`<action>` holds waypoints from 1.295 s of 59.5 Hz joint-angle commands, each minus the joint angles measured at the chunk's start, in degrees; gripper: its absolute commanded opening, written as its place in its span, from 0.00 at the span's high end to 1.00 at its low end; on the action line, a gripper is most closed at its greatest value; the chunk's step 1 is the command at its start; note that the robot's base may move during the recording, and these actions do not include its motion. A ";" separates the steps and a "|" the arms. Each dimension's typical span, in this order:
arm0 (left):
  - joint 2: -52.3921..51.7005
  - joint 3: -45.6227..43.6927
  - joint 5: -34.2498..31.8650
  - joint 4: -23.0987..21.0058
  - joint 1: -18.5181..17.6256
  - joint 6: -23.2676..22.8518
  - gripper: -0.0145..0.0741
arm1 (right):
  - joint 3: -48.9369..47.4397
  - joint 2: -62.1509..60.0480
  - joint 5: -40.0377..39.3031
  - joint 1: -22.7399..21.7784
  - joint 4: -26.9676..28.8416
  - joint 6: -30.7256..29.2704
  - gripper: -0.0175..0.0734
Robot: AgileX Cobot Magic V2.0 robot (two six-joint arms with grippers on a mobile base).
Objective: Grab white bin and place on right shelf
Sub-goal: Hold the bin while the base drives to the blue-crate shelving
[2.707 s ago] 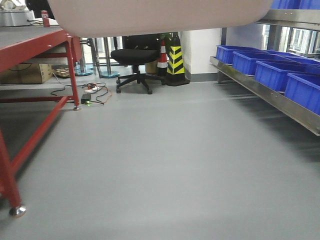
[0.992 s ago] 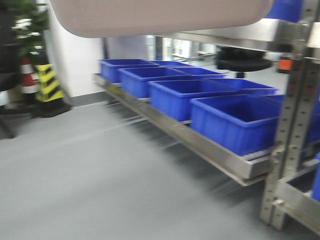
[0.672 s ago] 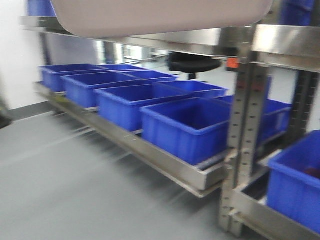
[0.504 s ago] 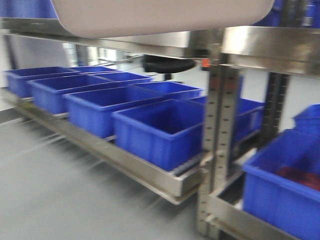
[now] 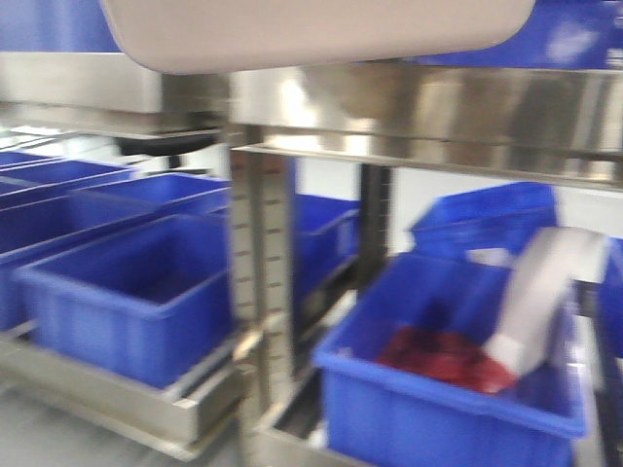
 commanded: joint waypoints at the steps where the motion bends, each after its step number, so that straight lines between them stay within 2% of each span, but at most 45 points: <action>1: -2.52 -2.05 11.82 -4.85 -1.63 0.98 0.97 | -2.48 -2.17 6.34 0.75 7.12 -0.34 0.74; 77: -2.42 -2.05 11.82 -4.85 -1.63 0.98 0.97 | -2.48 -2.17 6.34 0.75 7.12 -0.34 0.74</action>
